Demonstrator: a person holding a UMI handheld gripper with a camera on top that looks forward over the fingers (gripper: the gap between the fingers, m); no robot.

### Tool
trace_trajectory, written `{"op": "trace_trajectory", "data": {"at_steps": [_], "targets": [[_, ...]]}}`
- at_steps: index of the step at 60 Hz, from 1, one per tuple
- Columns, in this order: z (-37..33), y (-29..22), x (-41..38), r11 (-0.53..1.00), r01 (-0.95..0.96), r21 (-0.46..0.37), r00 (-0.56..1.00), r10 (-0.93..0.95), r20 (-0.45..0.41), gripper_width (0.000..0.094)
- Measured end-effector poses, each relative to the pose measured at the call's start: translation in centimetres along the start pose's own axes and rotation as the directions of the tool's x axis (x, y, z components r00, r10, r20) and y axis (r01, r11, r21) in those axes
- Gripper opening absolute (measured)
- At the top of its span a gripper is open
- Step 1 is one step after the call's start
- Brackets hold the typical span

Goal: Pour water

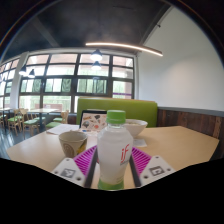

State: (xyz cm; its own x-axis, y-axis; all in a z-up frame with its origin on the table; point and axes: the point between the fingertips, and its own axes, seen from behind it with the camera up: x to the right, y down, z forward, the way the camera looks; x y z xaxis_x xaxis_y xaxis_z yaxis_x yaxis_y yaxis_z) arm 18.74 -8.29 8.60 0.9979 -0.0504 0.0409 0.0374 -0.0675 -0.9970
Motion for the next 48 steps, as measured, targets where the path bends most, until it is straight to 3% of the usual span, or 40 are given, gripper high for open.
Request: {"op": "trace_trajectory", "data": {"at_steps": [1,11,14,26,34,41,48], "targets": [[1.0,0.6,0.2,1.0,0.003,-0.012,1.0,-0.003,-0.004,0.0474],[1.6,0.4,0.7,0.999,-0.023,0.045,0.999,0.024,-0.031,0.037],[1.7,0.4,0.6,0.998,-0.029,0.05,0.999,0.03,-0.025,0.0295],[1.8,0.1,1.2,0.999,0.045,0.028,0.998,-0.043,-0.052,0.0292],[3.5,-4.2,2.3,0.941,0.339,0.003,0.935,-0.337,-0.11,0.0293],[6.5,-8.4,1.5,0.711,0.701,-0.055,0.699,-0.701,-0.146,0.029],[9.4,-8.7,-1.0,0.195,0.968,-0.158,0.172,-0.974,-0.15,0.0291]]}}
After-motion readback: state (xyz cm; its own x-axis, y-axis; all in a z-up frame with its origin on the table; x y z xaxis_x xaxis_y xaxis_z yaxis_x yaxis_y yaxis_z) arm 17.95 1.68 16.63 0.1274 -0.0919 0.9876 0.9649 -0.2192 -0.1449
